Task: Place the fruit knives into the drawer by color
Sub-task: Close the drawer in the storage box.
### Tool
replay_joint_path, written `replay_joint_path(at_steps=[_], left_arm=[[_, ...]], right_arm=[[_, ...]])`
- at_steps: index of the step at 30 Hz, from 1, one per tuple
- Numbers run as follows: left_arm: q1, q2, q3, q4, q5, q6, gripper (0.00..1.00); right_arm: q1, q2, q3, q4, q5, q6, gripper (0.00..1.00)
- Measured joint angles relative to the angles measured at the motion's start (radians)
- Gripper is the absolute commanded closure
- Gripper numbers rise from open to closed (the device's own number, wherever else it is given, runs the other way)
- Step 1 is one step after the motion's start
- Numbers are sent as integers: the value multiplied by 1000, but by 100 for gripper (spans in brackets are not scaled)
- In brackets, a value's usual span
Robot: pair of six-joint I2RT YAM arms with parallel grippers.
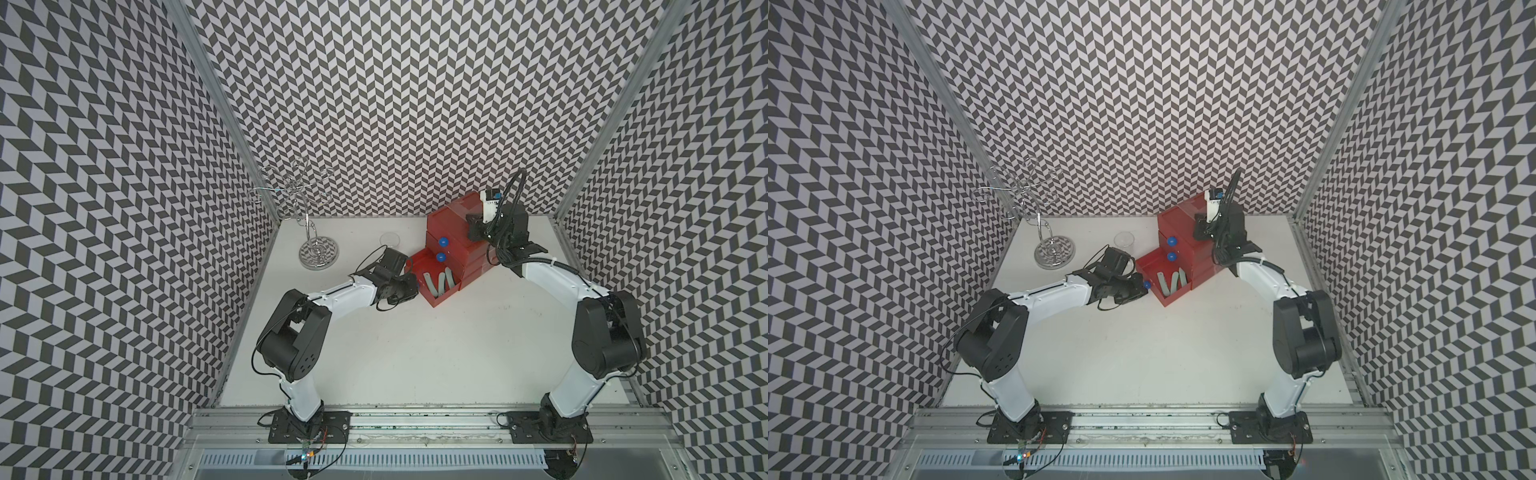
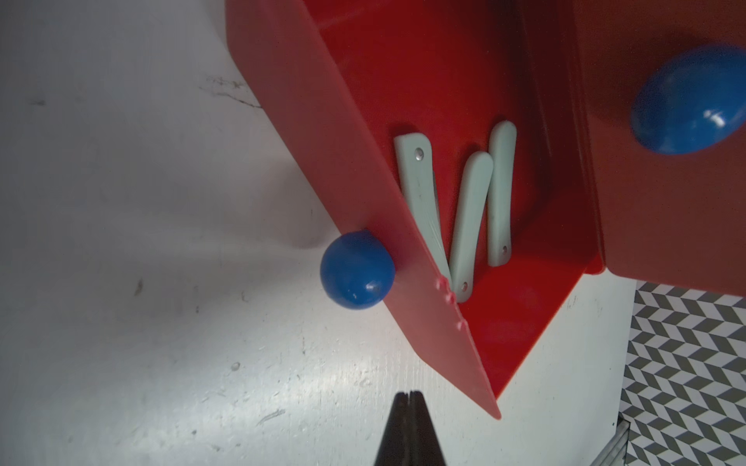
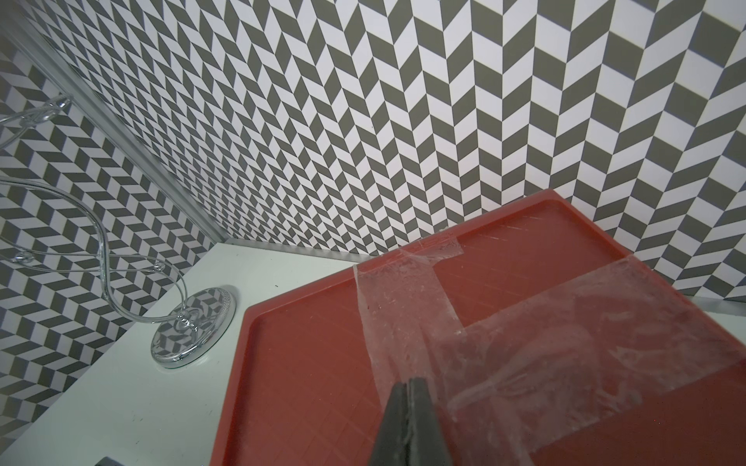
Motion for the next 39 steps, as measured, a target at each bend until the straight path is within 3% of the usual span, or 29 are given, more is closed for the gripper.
replay_joint_path(at_steps=[23, 39], left_arm=[[-3, 245, 217, 72, 72, -30, 100], [-3, 311, 338, 94, 94, -40, 100]], right_arm=[[0, 4, 0, 11, 2, -1, 100], [0, 5, 0, 12, 2, -1, 100]])
